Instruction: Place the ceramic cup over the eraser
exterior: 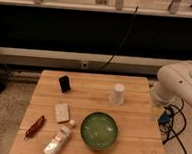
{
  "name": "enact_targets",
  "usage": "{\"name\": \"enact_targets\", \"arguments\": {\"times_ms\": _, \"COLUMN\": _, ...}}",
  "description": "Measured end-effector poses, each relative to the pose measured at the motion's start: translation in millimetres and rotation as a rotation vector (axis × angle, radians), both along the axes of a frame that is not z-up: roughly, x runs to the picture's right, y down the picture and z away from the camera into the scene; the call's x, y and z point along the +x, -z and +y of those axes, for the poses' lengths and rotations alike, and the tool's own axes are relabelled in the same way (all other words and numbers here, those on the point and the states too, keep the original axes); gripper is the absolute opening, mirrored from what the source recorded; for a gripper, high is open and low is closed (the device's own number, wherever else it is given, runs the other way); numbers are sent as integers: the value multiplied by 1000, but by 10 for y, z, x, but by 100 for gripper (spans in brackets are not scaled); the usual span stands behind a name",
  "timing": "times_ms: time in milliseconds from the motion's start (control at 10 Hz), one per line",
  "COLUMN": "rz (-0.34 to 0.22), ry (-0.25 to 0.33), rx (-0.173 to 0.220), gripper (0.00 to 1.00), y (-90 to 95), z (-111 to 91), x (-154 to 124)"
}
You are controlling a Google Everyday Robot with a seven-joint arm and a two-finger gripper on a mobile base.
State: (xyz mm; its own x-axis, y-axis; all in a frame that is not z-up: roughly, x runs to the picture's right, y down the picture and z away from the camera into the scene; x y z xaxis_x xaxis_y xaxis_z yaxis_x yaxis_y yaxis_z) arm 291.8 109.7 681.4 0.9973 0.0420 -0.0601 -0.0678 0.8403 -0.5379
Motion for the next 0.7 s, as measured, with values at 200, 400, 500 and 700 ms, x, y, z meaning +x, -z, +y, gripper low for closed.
{"name": "enact_targets", "arguments": {"times_ms": 200, "rz": 0, "ry": 0, "rx": 0, "gripper": 80, "y": 0, "z": 0, "x": 0}}
{"name": "enact_targets", "arguments": {"times_ms": 400, "rz": 0, "ry": 0, "rx": 0, "gripper": 80, "y": 0, "z": 0, "x": 0}}
{"name": "enact_targets", "arguments": {"times_ms": 500, "rz": 0, "ry": 0, "rx": 0, "gripper": 80, "y": -1, "z": -3, "x": -1}}
{"name": "enact_targets", "arguments": {"times_ms": 700, "rz": -7, "ry": 17, "rx": 2, "gripper": 80, "y": -70, "z": -75, "x": -67}}
